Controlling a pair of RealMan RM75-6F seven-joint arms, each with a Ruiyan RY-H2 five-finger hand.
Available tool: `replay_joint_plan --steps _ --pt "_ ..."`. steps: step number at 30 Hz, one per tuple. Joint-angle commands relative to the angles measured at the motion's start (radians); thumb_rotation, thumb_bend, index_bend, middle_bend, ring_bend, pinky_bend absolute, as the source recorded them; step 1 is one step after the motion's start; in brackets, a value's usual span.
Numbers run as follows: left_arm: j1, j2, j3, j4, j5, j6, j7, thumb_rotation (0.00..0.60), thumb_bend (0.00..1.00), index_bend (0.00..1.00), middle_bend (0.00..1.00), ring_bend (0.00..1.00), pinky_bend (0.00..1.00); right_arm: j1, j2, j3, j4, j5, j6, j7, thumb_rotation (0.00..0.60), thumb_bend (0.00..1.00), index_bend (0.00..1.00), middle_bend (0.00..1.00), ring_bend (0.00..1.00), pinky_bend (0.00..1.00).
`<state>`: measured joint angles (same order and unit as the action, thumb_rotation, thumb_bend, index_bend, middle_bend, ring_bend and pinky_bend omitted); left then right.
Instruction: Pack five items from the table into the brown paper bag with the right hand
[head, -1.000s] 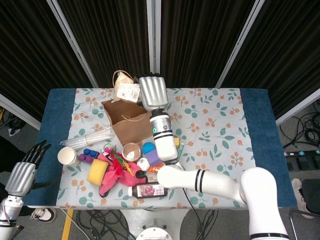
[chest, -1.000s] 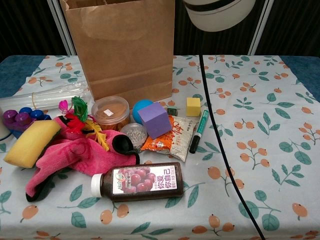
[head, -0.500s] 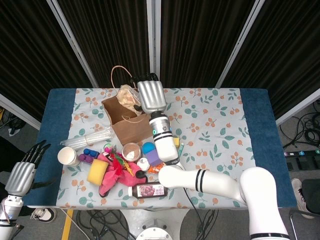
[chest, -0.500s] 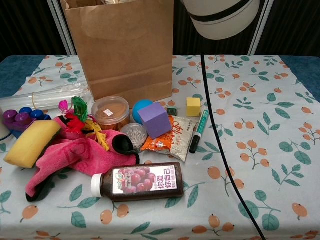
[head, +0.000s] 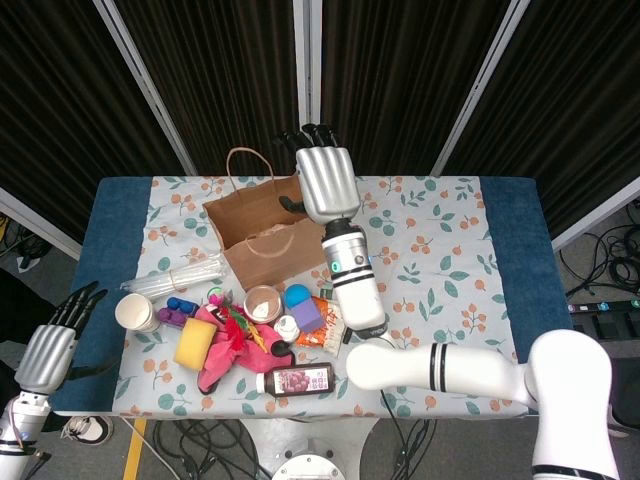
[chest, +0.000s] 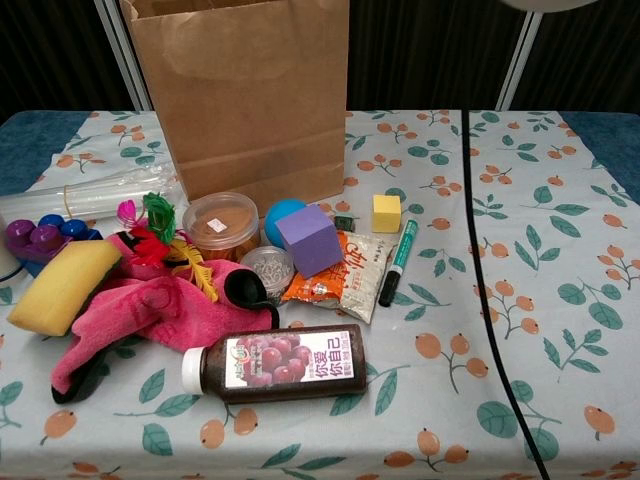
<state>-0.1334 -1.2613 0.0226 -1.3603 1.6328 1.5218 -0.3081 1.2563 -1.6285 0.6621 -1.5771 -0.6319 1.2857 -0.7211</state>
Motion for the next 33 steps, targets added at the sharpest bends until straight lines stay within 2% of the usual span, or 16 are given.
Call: replay_joint_plan --steps 1,5,8,10,13,18,23,33 --pt "0.001 0.002 0.004 -0.009 0.006 0.003 0.010 0.600 0.05 0.11 0.10 0.06 0.16 -0.105 0.127 -0.016 -0.192 -0.036 0.059 0.008 0.600 0.00 0.28 0.33 0.17 0.15" --pt "0.005 0.005 0.009 -0.019 0.011 0.009 0.020 0.600 0.05 0.11 0.10 0.06 0.16 -0.217 0.247 -0.089 -0.389 -0.038 0.090 -0.016 0.600 0.00 0.28 0.34 0.18 0.16" --pt "0.006 0.006 0.010 -0.021 0.012 0.010 0.025 0.600 0.05 0.11 0.10 0.06 0.16 -0.310 0.343 -0.184 -0.531 -0.026 0.105 -0.047 0.600 0.00 0.28 0.35 0.19 0.17" --pt "0.005 0.005 0.009 -0.021 0.011 0.007 0.025 0.600 0.05 0.11 0.10 0.06 0.16 -0.367 0.393 -0.247 -0.598 -0.012 0.105 -0.043 0.600 0.00 0.28 0.35 0.19 0.17" --pt "0.005 0.001 0.012 -0.018 0.010 0.003 0.024 0.600 0.05 0.11 0.10 0.06 0.16 -0.425 0.429 -0.330 -0.632 -0.008 0.073 -0.010 0.600 0.00 0.28 0.35 0.19 0.17" --pt "0.004 -0.007 0.017 -0.010 0.016 0.002 0.021 0.600 0.05 0.11 0.10 0.06 0.16 -0.451 0.398 -0.425 -0.557 -0.034 -0.057 0.069 0.600 0.00 0.28 0.35 0.19 0.17" --pt "0.012 -0.009 0.013 -0.004 0.004 0.008 0.019 0.600 0.05 0.11 0.10 0.06 0.16 -0.410 0.294 -0.478 -0.434 -0.055 -0.167 0.075 0.600 0.00 0.28 0.35 0.19 0.17" --pt "0.024 -0.013 0.013 0.017 -0.007 0.016 0.001 0.600 0.05 0.11 0.10 0.06 0.16 -0.331 0.087 -0.477 -0.257 -0.043 -0.200 0.049 0.600 0.00 0.29 0.32 0.15 0.15"
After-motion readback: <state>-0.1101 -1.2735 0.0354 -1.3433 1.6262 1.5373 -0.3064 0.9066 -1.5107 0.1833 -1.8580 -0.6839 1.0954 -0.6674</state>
